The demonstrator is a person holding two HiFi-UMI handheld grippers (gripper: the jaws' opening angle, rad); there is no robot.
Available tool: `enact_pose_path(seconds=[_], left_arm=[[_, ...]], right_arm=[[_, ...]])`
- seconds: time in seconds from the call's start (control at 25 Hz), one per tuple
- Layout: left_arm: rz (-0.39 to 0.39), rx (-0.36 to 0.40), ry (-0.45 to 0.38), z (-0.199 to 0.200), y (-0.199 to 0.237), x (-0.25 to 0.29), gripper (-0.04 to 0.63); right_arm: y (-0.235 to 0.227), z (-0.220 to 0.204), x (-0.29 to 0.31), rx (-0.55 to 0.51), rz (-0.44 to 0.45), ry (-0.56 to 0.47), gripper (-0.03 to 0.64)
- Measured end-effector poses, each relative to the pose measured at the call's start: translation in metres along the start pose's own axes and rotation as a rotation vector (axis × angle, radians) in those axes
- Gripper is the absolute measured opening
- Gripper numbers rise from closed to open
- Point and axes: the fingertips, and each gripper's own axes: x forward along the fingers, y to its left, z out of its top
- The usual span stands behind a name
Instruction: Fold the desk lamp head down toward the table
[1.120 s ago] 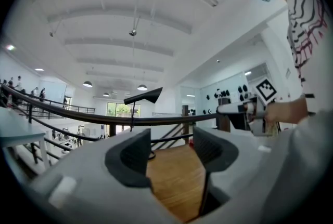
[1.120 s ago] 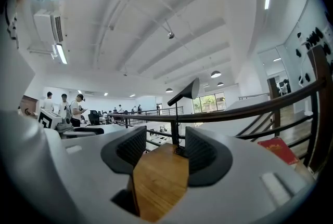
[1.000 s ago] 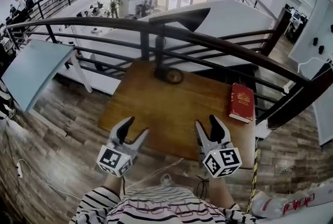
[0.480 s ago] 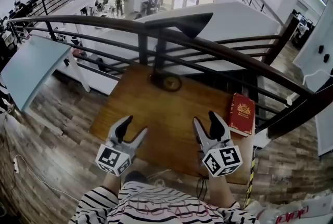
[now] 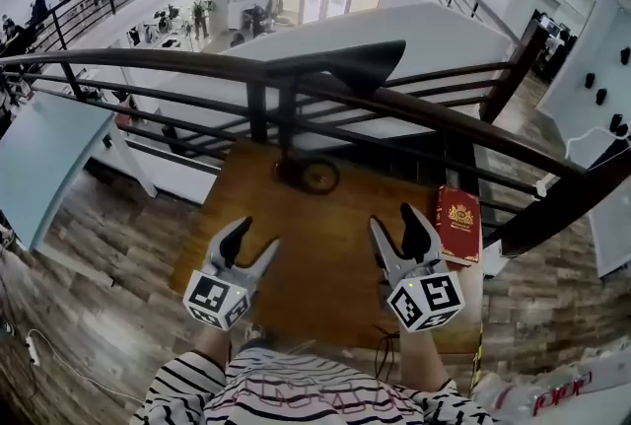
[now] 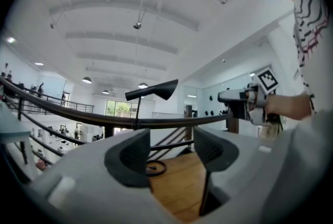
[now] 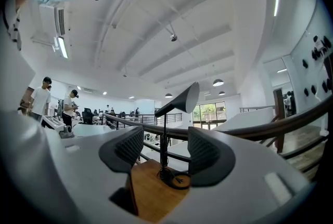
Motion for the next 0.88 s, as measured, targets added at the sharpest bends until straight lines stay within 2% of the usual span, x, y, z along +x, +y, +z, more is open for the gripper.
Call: enact_pose_path(seconds=[0.24,0.44,0.68,0.88], left_arm=[[-0.084,0.025,0.017,0.021,0.053,0.029,0.256],[-0.16,0.065,0.004,0.049,0.104,0.039,0.256],[-0.263,0.094,-0.013,0.066,0.126,0.07,0.255],[-0.3,0.098,-0.03,0.073,0.148,0.108,0.252]], right_arm=[[-0.004,0.024,0.045,-0.022,-0.092,-0.037,0.253],[0.019,0.047,0.08,-0.076,-0.159,-0.074,0.253],[0.023,0.064,0.098,-0.127,-0.245,-0.07,0.253],[0.018,0.077,0.112,-0.189,-0.295,-0.057,0.253]])
